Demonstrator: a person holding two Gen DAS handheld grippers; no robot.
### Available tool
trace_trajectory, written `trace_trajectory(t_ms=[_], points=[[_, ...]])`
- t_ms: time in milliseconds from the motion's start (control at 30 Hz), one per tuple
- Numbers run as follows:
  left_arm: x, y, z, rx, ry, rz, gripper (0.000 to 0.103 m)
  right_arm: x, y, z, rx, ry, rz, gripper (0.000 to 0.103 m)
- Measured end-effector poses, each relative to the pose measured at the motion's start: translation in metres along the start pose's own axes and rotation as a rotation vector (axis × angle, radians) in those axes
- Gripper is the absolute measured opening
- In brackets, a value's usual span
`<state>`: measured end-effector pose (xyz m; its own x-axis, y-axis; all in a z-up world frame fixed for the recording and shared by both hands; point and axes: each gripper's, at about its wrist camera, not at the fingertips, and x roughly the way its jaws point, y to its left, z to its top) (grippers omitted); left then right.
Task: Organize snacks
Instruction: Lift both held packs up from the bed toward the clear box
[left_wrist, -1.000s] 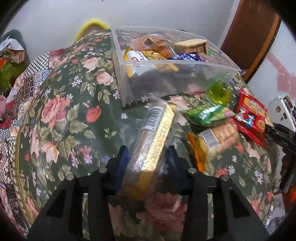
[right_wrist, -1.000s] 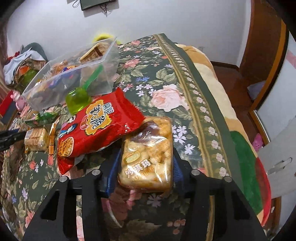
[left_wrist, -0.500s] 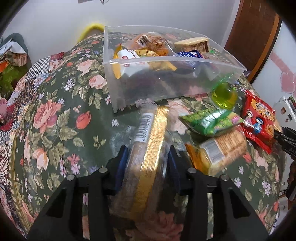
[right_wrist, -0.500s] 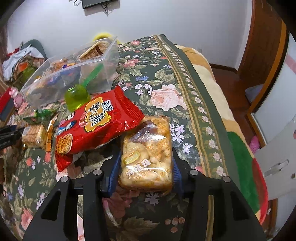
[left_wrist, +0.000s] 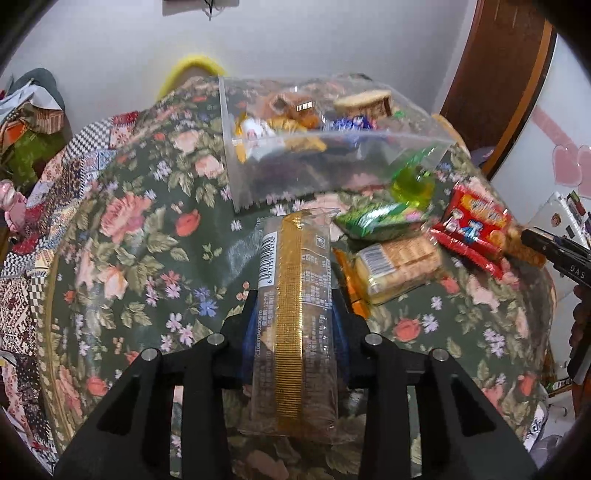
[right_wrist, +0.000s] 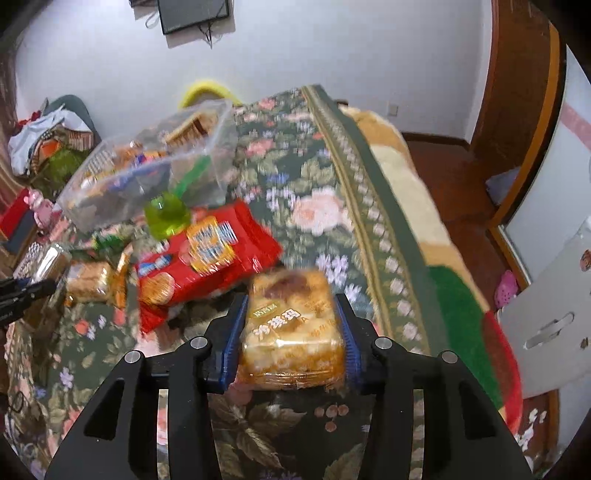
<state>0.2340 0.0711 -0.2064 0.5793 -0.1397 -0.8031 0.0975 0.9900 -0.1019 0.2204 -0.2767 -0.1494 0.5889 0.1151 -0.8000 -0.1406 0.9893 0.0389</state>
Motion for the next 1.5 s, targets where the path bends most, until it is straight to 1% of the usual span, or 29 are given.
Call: trace_trajectory(t_ms=[200, 400, 433, 467, 500, 533, 567, 633, 667, 700, 733, 767, 800, 900, 967, 1033, 1100, 1200, 1267, 1367, 1500], points=[[-0.031, -0.009, 0.015, 0.019, -0.069, 0.0, 0.035, -0.017, 0.012, 0.013, -0.035, -0.061, 0.011, 0.04], [-0.048, -0.01, 0.032, 0.015, -0.13, 0.003, 0.035, -0.02, 0.028, 0.023, -0.075, -0.093, 0.04, 0.037], [-0.05, -0.01, 0.034, 0.01, -0.137, 0.0, 0.035, -0.019, 0.029, 0.024, -0.075, -0.093, 0.045, 0.031], [-0.051, -0.01, 0.036, 0.007, -0.142, -0.006, 0.035, -0.017, 0.03, 0.024, -0.08, -0.084, 0.057, 0.02], [-0.051, -0.01, 0.037, 0.005, -0.144, -0.008, 0.035, -0.014, 0.031, 0.023, -0.087, -0.062, 0.064, 0.005], [-0.05, -0.011, 0.037, 0.003, -0.144, -0.009, 0.035, -0.011, 0.031, 0.022, -0.094, -0.039, 0.077, 0.006], [-0.05, -0.011, 0.037, 0.003, -0.142, -0.01, 0.035, -0.009, 0.031, 0.018, -0.098, -0.024, 0.071, 0.006], [-0.047, -0.012, 0.035, 0.005, -0.135, -0.008, 0.035, -0.006, 0.029, 0.01, -0.1, 0.01, 0.057, 0.011], [-0.046, -0.013, 0.034, 0.006, -0.131, -0.01, 0.035, -0.005, 0.027, 0.005, -0.098, 0.028, 0.064, 0.014], [-0.045, -0.013, 0.032, 0.006, -0.125, -0.013, 0.035, -0.004, 0.024, 0.002, -0.089, 0.039, 0.064, 0.021], [-0.044, -0.013, 0.031, 0.004, -0.121, -0.013, 0.035, -0.004, 0.02, 0.0, -0.073, 0.047, 0.059, 0.032], [-0.043, -0.013, 0.029, 0.002, -0.117, -0.012, 0.035, -0.005, 0.016, -0.003, -0.053, 0.05, 0.064, 0.038], [-0.042, -0.012, 0.028, -0.001, -0.112, -0.012, 0.035, -0.007, 0.011, -0.006, -0.033, 0.051, 0.079, 0.048], [-0.043, -0.011, 0.025, -0.009, -0.109, -0.01, 0.035, -0.012, 0.01, -0.011, -0.029, 0.059, 0.103, 0.051], [-0.045, -0.009, 0.022, -0.015, -0.108, -0.007, 0.035, -0.015, 0.015, -0.013, -0.044, 0.054, 0.11, 0.058], [-0.047, -0.008, 0.02, -0.022, -0.108, -0.006, 0.035, -0.015, 0.022, -0.013, -0.054, 0.043, 0.128, 0.076], [-0.049, -0.006, 0.018, -0.028, -0.107, -0.004, 0.035, -0.013, 0.031, -0.013, -0.068, 0.044, 0.16, 0.086], [-0.054, -0.004, 0.014, -0.033, -0.107, 0.003, 0.035, 0.001, 0.047, -0.012, -0.112, 0.075, 0.19, 0.088], [-0.056, -0.003, 0.012, -0.036, -0.108, 0.009, 0.035, 0.012, 0.055, -0.011, -0.127, 0.091, 0.189, 0.088], [-0.06, -0.001, 0.011, -0.041, -0.109, 0.011, 0.035, 0.028, 0.064, -0.009, -0.127, 0.123, 0.179, 0.088], [-0.064, -0.001, 0.01, -0.04, -0.115, 0.013, 0.035, 0.042, 0.064, -0.008, -0.103, 0.152, 0.172, 0.087]])
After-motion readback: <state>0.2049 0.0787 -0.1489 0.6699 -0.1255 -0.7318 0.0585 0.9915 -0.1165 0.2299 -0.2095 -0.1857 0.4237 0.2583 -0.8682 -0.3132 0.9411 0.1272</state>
